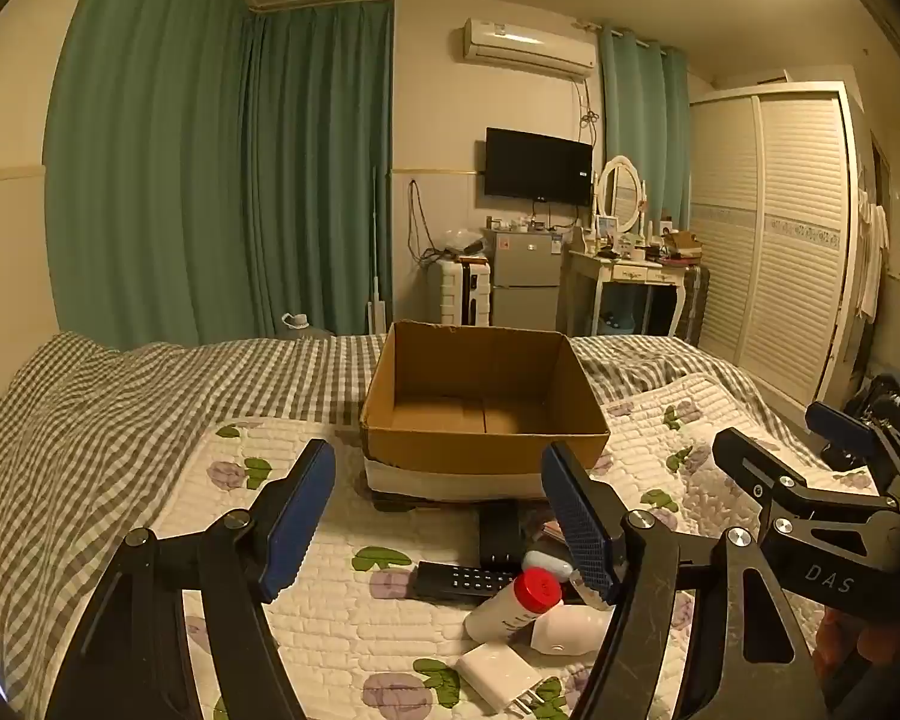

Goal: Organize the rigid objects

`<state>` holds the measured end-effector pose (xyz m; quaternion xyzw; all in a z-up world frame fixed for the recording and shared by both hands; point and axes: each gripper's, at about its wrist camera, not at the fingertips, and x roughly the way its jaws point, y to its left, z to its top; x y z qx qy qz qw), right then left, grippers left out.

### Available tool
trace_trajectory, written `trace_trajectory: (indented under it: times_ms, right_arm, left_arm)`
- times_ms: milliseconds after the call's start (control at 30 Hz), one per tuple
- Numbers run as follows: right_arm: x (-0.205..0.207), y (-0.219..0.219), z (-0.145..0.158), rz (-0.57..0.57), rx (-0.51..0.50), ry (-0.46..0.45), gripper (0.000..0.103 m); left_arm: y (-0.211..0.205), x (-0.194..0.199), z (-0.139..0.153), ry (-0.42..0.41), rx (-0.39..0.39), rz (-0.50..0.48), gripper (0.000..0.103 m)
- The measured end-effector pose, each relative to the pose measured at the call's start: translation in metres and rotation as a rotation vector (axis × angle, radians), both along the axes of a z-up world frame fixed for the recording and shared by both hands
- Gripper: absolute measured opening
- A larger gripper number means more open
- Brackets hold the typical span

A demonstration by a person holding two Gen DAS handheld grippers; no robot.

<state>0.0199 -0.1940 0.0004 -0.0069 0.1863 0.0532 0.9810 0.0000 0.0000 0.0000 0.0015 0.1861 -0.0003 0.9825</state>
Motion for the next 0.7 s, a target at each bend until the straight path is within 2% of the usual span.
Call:
trace_trajectory:
  times_ms: [700]
  right_arm:
    - [0.0032,0.0029,-0.0031,0.013,-0.01,0.018,0.103]
  left_arm:
    - [0.0047,-0.0007,-0.0027,0.013,-0.014,0.004,0.074]
